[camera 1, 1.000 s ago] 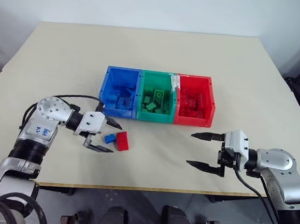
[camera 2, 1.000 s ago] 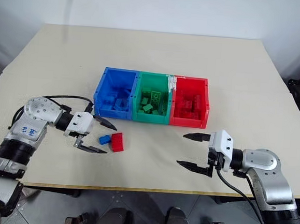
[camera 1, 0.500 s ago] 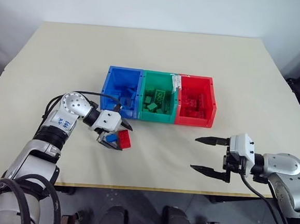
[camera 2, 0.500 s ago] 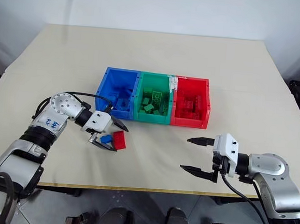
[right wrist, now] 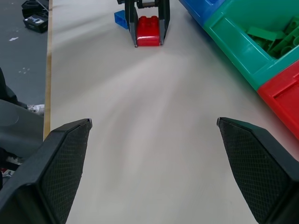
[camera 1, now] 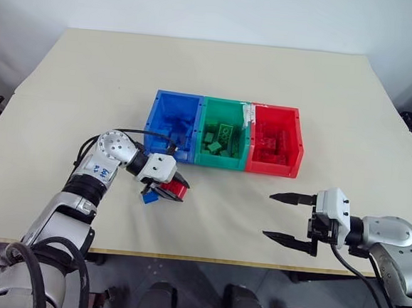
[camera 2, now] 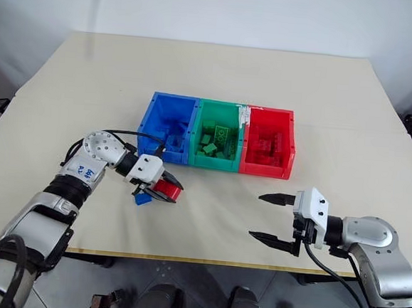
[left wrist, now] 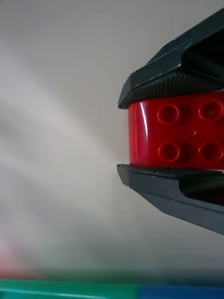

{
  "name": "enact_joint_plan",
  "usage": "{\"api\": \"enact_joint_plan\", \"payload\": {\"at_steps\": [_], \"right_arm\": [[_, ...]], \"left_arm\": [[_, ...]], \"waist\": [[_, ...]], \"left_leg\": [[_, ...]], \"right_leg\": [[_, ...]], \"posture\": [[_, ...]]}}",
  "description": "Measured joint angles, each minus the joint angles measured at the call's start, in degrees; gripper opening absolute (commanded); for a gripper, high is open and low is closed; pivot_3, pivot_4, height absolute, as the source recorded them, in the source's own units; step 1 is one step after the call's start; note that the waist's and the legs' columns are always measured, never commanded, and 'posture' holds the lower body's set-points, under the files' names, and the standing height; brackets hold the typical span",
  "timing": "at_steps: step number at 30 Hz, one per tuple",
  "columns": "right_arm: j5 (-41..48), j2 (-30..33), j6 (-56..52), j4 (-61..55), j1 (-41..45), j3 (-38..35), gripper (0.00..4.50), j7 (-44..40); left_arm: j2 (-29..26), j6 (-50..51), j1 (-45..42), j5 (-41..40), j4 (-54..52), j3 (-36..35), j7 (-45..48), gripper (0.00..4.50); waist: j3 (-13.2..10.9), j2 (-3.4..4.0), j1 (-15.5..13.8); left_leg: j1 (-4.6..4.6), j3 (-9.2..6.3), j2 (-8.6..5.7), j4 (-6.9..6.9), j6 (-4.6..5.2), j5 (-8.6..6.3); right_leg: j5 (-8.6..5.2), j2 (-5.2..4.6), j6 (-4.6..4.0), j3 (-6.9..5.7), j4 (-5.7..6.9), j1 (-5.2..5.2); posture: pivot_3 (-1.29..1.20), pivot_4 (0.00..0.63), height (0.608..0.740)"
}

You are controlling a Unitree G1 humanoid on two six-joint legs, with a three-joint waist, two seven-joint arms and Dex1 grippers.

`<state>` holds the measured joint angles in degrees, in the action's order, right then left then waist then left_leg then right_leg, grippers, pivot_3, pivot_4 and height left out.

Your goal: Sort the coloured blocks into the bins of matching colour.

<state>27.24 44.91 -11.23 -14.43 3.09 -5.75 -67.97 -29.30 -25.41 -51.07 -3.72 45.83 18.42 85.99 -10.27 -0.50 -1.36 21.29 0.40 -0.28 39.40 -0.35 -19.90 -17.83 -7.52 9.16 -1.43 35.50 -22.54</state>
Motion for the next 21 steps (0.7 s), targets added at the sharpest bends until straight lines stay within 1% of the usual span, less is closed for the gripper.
{"api": "enact_joint_plan", "payload": {"at_steps": [2,5,7,11,13,15,17,21], "right_arm": [[0.15,-0.01,-0.03,-0.06,-0.25,-0.55,4.5,0.36],[1.3,-0.06,-0.55,-0.66,-0.73,-2.03,4.5,1.71],[2.49,-0.66,-1.49,-1.69,-1.55,-3.57,4.5,3.35],[4.53,-3.16,-2.92,-3.17,-3.47,-7.06,4.5,8.0],[5.51,-5.9,-3.37,-3.9,-4.52,-9.61,4.5,12.27],[5.52,-9.12,-2.99,-4.17,-5.09,-12.27,4.5,16.93],[5.38,-10.6,-2.35,-4.24,-5.48,-13.46,4.5,19.85],[4.83,-12.57,-1.54,-4.9,-7.19,-15.31,4.5,24.08]], "left_arm": [[0.72,1.89,0.06,-1.52,-0.99,-1.23,-0.02,1.49],[2.37,7.44,0.05,-5.26,-5.96,-3.75,-0.06,1.49],[3.58,12.89,-0.11,-7.67,-10.5,-5.46,-0.69,1.49],[6.68,21.91,-2.3,-9.68,-13.98,-7.36,-5.09,1.49],[10.42,25.76,-6.19,-9.71,-13.07,-8.45,-9.72,1.49],[15.03,26.71,-11.99,-9.22,-8.94,-8.99,-14.81,1.49],[17.8,25.1,-16.1,-7.71,-4.64,-9.01,-18.9,1.49],[24.99,20.02,-24.9,-3.29,13.35,-10.3,-32.3,1.49]], "waist": [[0.0,0.0,0.03],[-0.01,-0.01,0.07],[-0.01,-0.01,0.05],[-0.01,-0.02,-0.16],[-0.04,-0.07,-0.31],[-0.05,-0.08,-0.47],[-0.04,-0.07,-0.25],[-0.06,-0.1,-0.06]], "left_leg": [[0.0,0.0,0.01,0.0,0.0,0.0],[0.02,-0.01,0.03,0.02,0.0,0.0],[0.02,-0.03,0.03,0.02,0.0,0.0],[0.04,-0.08,0.0,0.09,0.0,0.0],[0.17,-0.16,-0.03,0.21,0.02,-0.01],[0.22,-0.15,-0.08,0.29,0.1,-0.06],[0.21,-0.06,-0.09,0.26,0.13,-0.07],[0.2,0.03,-0.08,0.2,0.14,-0.08]], "right_leg": [[0.0,0.01,0.0,0.0,0.01,-0.01],[0.0,0.0,0.0,0.0,0.01,-0.01],[0.0,0.01,0.0,0.0,0.02,0.0],[0.0,0.0,0.01,-0.01,0.03,0.02],[0.04,0.0,0.07,-0.04,0.01,0.01],[0.07,-0.01,0.14,-0.02,-0.03,0.04],[0.09,-0.01,0.17,0.04,-0.09,0.03],[0.11,0.01,0.22,0.05,-0.19,-0.01]], "posture": [[0.0,0.15,0.74],[0.0,0.15,0.74],[0.0,0.15,0.74],[0.0,0.15,0.74],[0.0,0.15,0.74],[0.0,0.15,0.74],[0.0,0.15,0.74],[0.0,0.15,0.74]]}}
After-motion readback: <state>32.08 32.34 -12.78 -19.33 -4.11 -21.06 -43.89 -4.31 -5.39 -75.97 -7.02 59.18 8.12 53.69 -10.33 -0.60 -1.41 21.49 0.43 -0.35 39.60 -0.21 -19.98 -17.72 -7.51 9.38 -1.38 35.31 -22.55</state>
